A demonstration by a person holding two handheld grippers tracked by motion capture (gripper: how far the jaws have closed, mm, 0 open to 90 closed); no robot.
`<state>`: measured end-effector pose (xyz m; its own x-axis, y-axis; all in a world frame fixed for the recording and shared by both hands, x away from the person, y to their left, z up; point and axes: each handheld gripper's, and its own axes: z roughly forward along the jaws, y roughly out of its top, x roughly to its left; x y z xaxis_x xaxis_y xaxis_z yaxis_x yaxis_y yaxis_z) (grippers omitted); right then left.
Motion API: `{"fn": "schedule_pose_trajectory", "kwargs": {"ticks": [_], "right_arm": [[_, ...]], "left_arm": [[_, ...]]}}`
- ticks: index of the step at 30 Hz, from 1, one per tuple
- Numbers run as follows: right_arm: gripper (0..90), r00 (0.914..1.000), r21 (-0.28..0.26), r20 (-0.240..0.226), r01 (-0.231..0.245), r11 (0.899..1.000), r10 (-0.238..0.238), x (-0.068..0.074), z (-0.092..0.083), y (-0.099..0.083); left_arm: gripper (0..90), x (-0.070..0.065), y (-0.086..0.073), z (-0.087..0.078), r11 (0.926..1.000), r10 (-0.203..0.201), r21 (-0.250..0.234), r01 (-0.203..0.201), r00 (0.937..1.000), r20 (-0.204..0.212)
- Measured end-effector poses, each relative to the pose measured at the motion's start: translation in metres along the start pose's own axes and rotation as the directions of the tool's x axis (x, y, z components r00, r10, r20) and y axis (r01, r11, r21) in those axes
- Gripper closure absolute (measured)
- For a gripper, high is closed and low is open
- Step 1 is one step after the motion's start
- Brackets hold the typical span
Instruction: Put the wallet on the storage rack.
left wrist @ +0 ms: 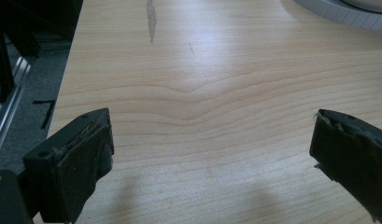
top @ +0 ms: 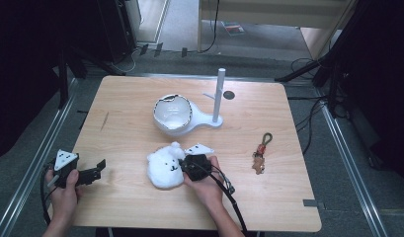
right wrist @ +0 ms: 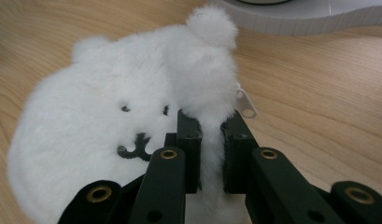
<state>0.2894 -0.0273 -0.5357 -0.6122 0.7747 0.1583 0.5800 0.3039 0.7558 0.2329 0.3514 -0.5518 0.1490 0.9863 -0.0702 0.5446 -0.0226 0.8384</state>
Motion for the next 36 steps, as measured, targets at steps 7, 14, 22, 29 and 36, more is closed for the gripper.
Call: {"fn": "schedule_pose_trajectory", "kwargs": {"ticks": [7, 14, 22, 29, 36], "right_arm": [[81.2, 0.9994, -0.056, -0.009, -0.035, 0.998, 0.035, 0.001, -0.017, 0.006], [81.1, 0.9987, -0.122, -0.018, -0.05, 0.991, 0.048, -0.001, -0.037, 0.014], [81.0, 0.9982, -0.177, -0.017, -0.06, 0.982, 0.058, -0.003, -0.057, 0.025], [80.8, 0.9983, -0.212, -0.006, -0.058, 0.976, 0.058, -0.003, -0.069, 0.036], [80.6, 0.9977, -0.239, 0.009, -0.063, 0.969, 0.067, -0.005, -0.078, 0.045]], "left_arm": [[0.4, 0.0, 0.0, 0.0, 1.0, 0.002, 0.0, -0.002, 1.0, 0.0], [0.4, 0.0, 0.0, 0.0, 1.0, 0.002, 0.002, -0.002, 1.0, -0.001], [0.4, 0.0, 0.0, 0.0, 1.0, 0.003, 0.002, -0.003, 1.0, 0.0], [0.4, 0.0, 0.0, 0.0, 1.0, 0.003, 0.002, -0.003, 1.0, 0.0], [0.4, 0.0, 0.0, 0.0, 1.0, 0.001, -0.002, -0.001, 1.0, -0.001]]}}
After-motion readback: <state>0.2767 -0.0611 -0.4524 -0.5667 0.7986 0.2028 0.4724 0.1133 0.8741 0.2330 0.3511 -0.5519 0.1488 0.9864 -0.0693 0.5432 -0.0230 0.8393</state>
